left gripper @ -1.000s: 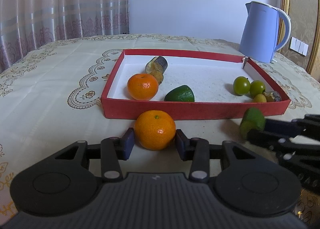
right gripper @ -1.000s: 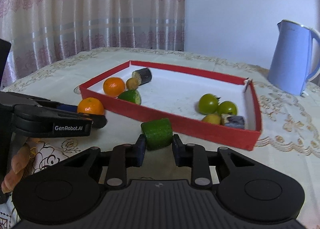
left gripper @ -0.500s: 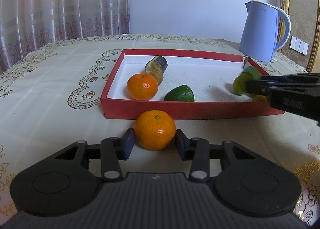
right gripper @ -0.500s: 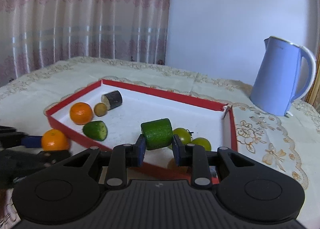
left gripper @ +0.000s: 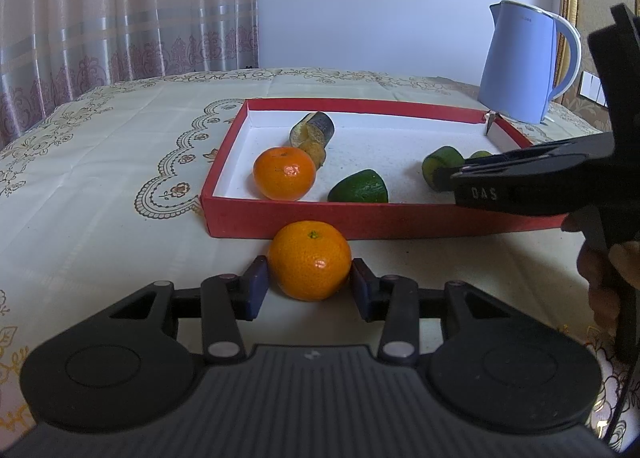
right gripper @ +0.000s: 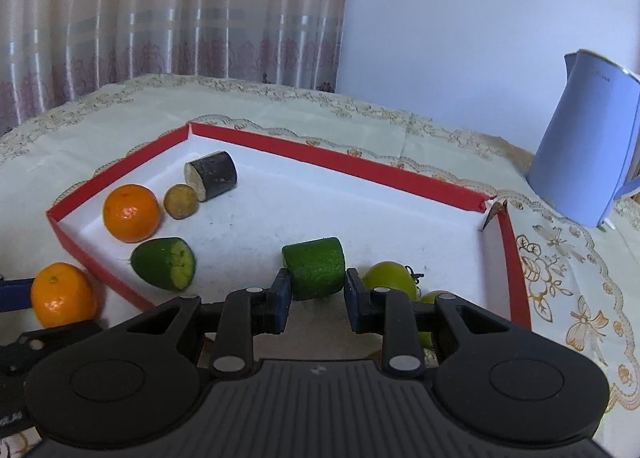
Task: Organize fruits
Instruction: 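Lower the cucumber piece into the red tray and open the right gripper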
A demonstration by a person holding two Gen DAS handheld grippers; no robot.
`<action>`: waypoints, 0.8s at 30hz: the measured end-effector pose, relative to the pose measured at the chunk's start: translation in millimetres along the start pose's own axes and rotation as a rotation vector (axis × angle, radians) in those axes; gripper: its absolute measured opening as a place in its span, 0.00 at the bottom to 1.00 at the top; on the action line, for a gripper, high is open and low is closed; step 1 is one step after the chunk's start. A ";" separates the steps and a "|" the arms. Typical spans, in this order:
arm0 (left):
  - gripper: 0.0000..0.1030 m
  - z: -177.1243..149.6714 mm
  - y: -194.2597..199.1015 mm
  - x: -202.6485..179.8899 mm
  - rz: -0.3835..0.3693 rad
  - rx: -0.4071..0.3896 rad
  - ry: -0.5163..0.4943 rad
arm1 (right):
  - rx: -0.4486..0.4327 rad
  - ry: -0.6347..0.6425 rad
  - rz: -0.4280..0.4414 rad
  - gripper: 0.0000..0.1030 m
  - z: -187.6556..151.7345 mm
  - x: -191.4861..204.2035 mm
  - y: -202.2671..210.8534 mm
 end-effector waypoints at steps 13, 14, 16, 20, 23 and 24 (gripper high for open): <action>0.39 0.1 -0.4 -1.5 0.004 0.000 -0.005 | -0.067 -0.102 0.037 0.27 -10.4 -16.2 41.5; 0.39 0.0 -0.4 -1.4 0.004 0.000 -0.006 | -0.082 -0.093 0.044 0.29 -15.0 -16.5 50.7; 0.39 0.0 -0.4 -1.4 0.004 0.000 -0.005 | -0.105 -0.088 0.054 0.33 -28.5 -19.1 66.7; 0.39 -0.2 -0.2 -1.7 0.005 0.000 -0.006 | -0.120 -0.093 0.045 0.51 -55.2 -26.4 84.8; 0.39 -0.1 -0.1 -1.4 0.006 0.000 -0.006 | -0.104 -0.125 0.053 0.51 -70.3 -34.6 88.0; 0.40 -0.2 0.0 -1.9 0.006 0.000 -0.007 | -0.088 -0.130 0.050 0.51 -73.9 -36.9 86.1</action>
Point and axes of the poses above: each gripper's, at about its wrist camera, not at the fingertips, and y roughly against the way its jaws point, x to its left, z to its top, the point moved 8 cm from there along -y, roughly the way its jaws point, and after that the axes turned 11 degrees about x, right-handed, at the moved point
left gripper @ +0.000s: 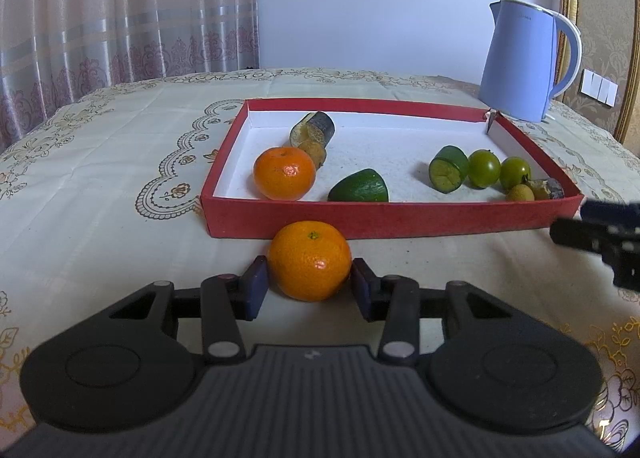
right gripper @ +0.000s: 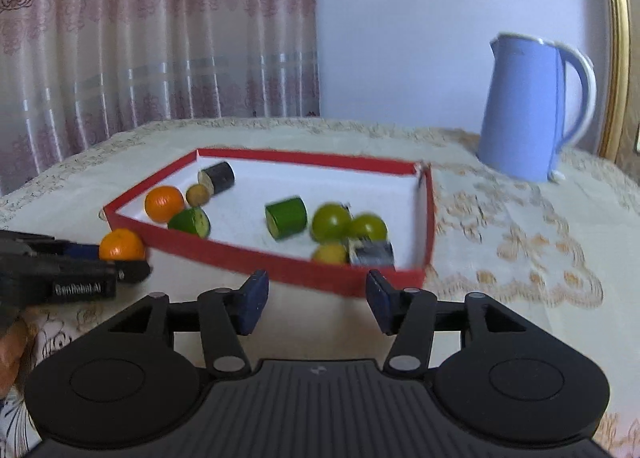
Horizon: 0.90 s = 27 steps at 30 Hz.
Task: Organize fruits
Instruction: 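Lower the cucumber piece into the red tray and open the right gripper, then lift the held orange with the left gripper toward the red tray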
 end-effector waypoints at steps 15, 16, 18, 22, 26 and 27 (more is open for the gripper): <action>0.40 -0.2 -0.3 0.0 0.005 0.000 -0.005 | 0.097 -0.081 -0.046 0.64 -16.3 -23.1 -25.1; 0.40 -0.2 -0.4 0.2 0.006 0.000 -0.006 | 0.097 -0.081 -0.050 0.65 -16.4 -23.1 -25.3; 0.40 -0.2 -0.3 0.2 0.006 -0.001 -0.006 | 0.104 -0.065 -0.056 0.69 -16.1 -20.5 -26.7; 0.40 -0.4 0.4 0.2 0.006 -0.001 -0.004 | 0.120 -0.057 -0.067 0.83 -16.8 -19.6 -29.6; 0.39 -0.4 0.6 -0.4 0.013 -0.003 -0.008 | 0.122 -0.057 -0.060 0.85 -17.2 -19.5 -29.7; 0.39 -0.3 0.7 -0.1 0.017 -0.003 -0.011 | 0.124 -0.054 -0.061 0.85 -17.0 -19.1 -30.2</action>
Point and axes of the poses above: each gripper's, at about its wrist camera, not at the fingertips, and y roughly against the way its jaws point, x to its left, z to its top, the point moved 8 cm from there along -y, roughly the way its jaws point, and after that the axes turned 11 degrees about x, right-handed, at the moved point
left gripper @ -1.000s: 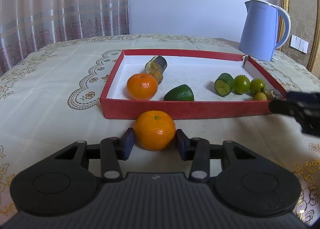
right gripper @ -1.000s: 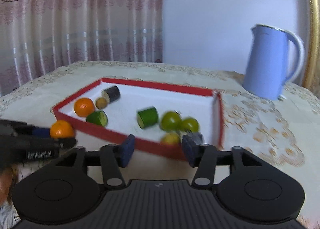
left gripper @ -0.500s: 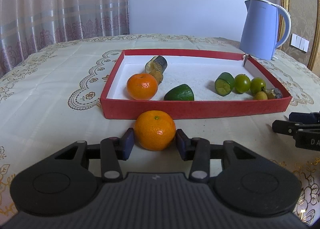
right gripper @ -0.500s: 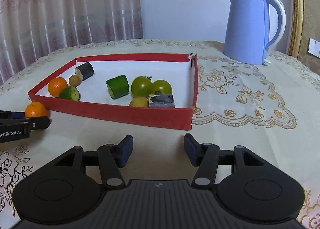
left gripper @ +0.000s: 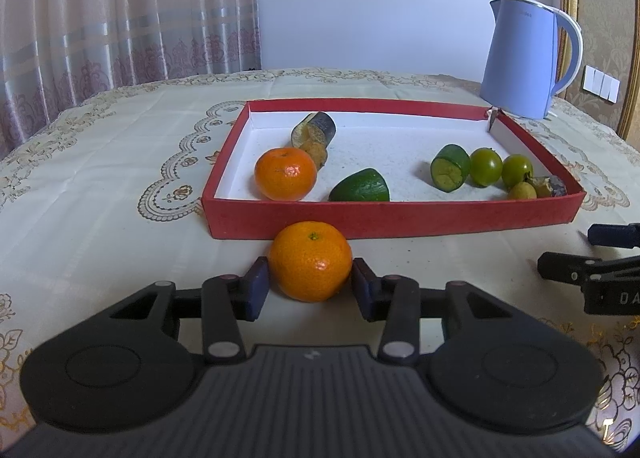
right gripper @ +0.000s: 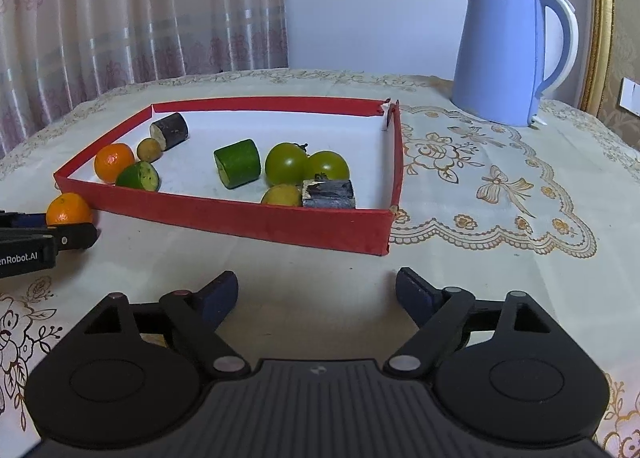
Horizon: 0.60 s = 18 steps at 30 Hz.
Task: Organize fruits
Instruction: 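Lift the held orange with the left gripper toward the red tray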
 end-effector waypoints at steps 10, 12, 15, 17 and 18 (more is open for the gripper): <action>0.39 -0.4 3.8 -2.9 0.025 -0.011 -0.010 | 0.009 0.012 0.008 0.93 -0.4 2.4 -1.7; 0.39 -0.6 5.6 -3.7 0.025 -0.011 -0.016 | 0.011 0.015 0.012 0.94 -0.3 3.0 -2.3; 0.39 -1.6 9.4 -5.3 0.022 -0.008 -0.026 | 0.014 0.018 0.018 0.96 -0.7 3.5 -2.9; 0.39 -1.2 12.6 -7.1 0.007 -0.004 -0.026 | 0.014 0.018 0.020 0.97 -0.8 3.6 -2.7; 0.39 -0.8 14.1 -8.1 0.001 -0.003 -0.025 | 0.014 0.019 0.020 0.97 -0.8 3.6 -2.7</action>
Point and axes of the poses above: each gripper's, at about its wrist camera, not at the fingertips, and y roughly against the way its jaws point, x to its left, z to its top, the point moved 8 cm from there along -y, roughly the way its jaws point, and after that the axes turned 11 degrees about x, right-handed, at the moved point
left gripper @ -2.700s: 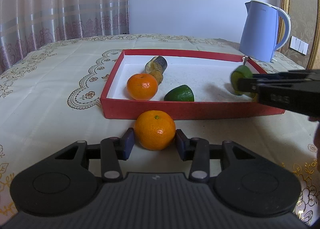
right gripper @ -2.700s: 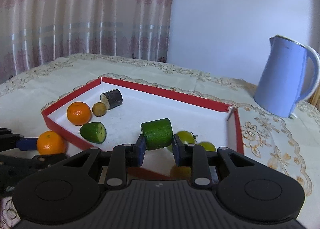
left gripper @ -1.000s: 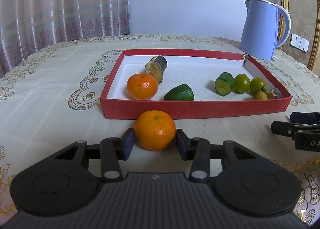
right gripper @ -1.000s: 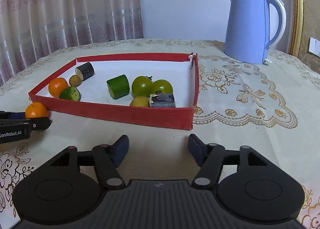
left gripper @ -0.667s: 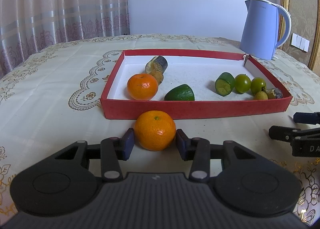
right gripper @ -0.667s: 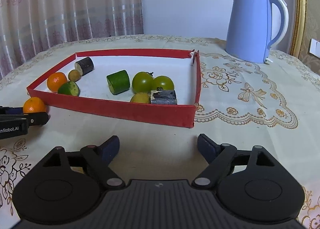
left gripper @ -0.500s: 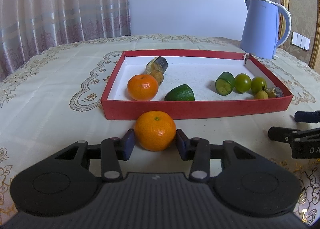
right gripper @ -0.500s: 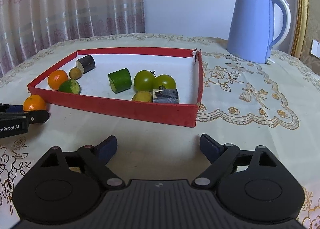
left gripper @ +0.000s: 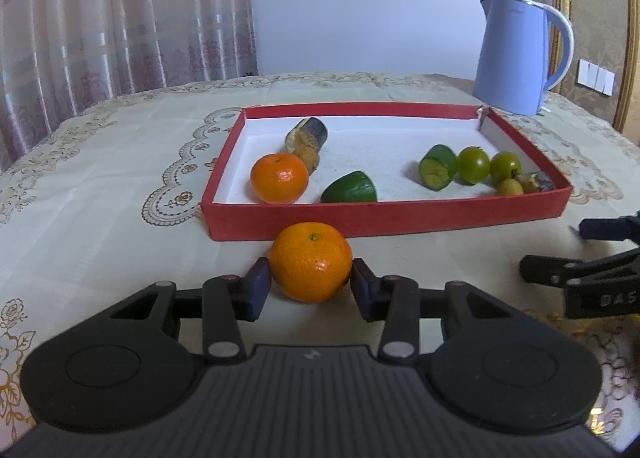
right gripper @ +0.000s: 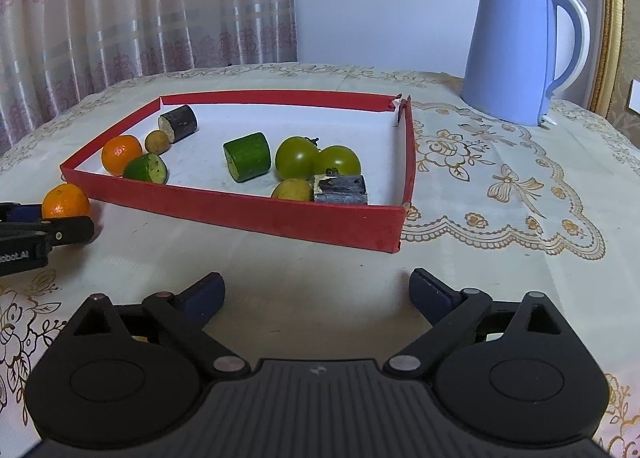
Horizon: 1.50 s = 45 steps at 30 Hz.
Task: Organize fruits
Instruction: 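Lift the held orange with the left gripper toward the red tray, then lower the orange into the red tray and open the left gripper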
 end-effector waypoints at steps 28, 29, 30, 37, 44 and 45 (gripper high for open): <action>0.39 89.6 -52.5 -33.9 -0.009 -0.012 -0.037 | 0.005 0.010 -0.001 1.00 -0.8 1.9 -0.8; 0.39 89.7 -55.4 -34.3 -0.007 -0.007 -0.039 | 0.005 0.010 -0.001 1.00 -0.8 1.9 -0.9; 0.39 90.0 -57.8 -34.6 -0.004 -0.003 -0.042 | 0.005 0.011 -0.001 1.00 -0.9 1.9 -0.8; 0.39 93.9 -73.1 -34.4 0.010 0.033 -0.034 | 0.005 0.011 -0.001 1.00 -0.7 2.0 -0.9; 0.39 94.5 -83.8 -37.0 0.031 0.054 -0.049 | 0.005 0.011 -0.001 1.00 -0.8 1.9 -0.9; 0.39 94.2 -84.7 -38.0 0.033 0.056 -0.053 | 0.005 0.011 -0.001 1.00 -0.8 1.9 -0.9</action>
Point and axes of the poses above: each gripper's, at about its wrist camera, not at the fingertips, and y roughly against the way its jaws point, x to its left, z to its top, the point moved 8 cm from there along -y, roughly the way its jaws point, and after that the axes turned 11 degrees about x, right-handed, at the moved point
